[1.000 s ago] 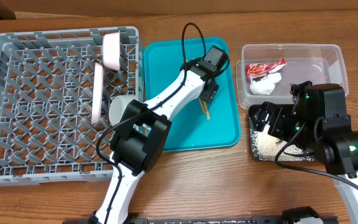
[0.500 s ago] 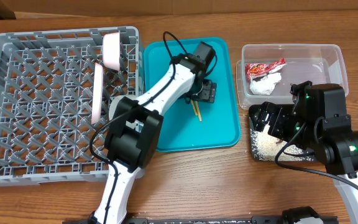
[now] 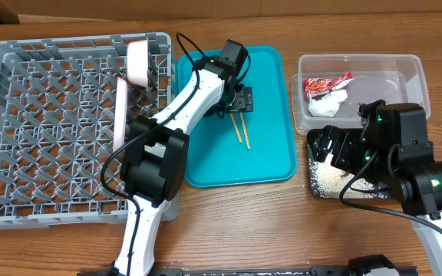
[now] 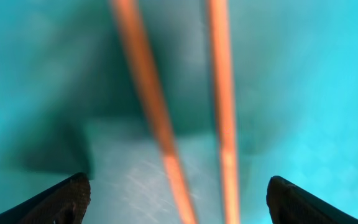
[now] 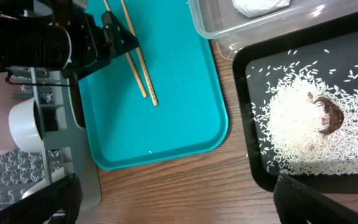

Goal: Sort waste into correct bins and load items into the dishwasher
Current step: 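Carry one chopstick with the left gripper into the dish rack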

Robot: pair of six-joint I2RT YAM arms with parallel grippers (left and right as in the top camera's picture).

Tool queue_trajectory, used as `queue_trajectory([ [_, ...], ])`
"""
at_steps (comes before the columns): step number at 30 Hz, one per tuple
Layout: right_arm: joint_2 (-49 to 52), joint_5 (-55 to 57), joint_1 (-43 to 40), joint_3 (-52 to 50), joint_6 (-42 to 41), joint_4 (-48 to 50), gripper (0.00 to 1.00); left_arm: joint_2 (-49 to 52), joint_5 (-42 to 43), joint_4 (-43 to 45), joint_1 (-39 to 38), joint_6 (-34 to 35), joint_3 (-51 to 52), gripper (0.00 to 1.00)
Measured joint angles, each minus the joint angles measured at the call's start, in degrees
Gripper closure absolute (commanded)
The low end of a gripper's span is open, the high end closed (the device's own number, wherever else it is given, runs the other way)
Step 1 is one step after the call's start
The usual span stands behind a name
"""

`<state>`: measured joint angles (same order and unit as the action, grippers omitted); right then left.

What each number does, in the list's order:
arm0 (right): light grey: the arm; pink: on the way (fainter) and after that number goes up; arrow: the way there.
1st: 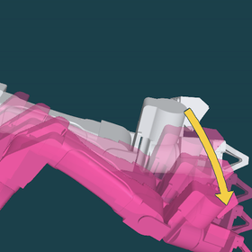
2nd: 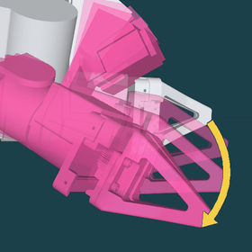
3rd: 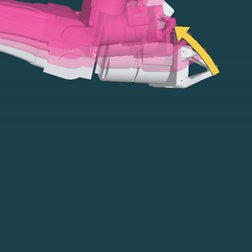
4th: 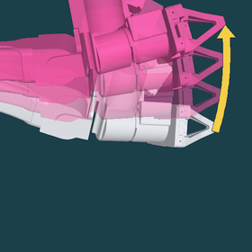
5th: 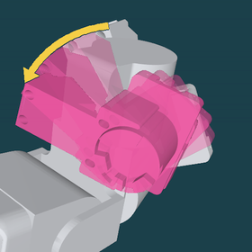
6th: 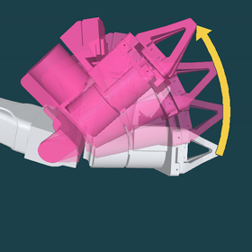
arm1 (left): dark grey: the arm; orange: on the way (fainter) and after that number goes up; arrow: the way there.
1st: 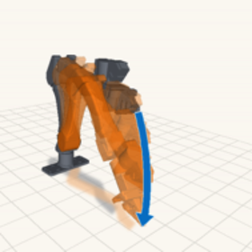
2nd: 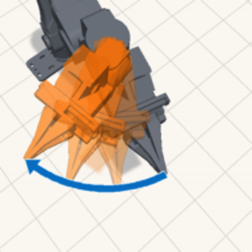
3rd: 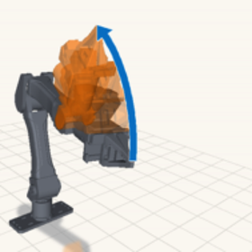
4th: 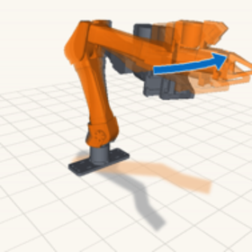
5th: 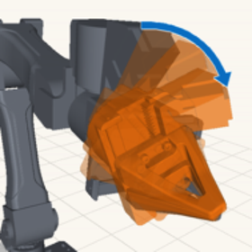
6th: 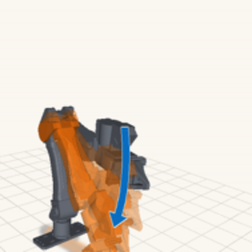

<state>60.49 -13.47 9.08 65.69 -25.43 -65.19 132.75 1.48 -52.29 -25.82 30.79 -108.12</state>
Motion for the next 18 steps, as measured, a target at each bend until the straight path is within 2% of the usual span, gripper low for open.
queue_trajectory([
  [7,0.0,0.0,0.0,0.0,0.0,0.0,0.00,0.0,-5.2,1.0,0.0,6.6,0.7,0.17],
  [12,0.0,0.0,0.0,0.0,0.0,0.0,0.00,0.0,-7.0,1.0,0.0,10.1,0.7,0.18],
  [18,0.0,0.0,0.0,0.0,0.0,0.0,0.00,0.0,-8.2,1.2,0.0,12.8,0.8,0.32],
])
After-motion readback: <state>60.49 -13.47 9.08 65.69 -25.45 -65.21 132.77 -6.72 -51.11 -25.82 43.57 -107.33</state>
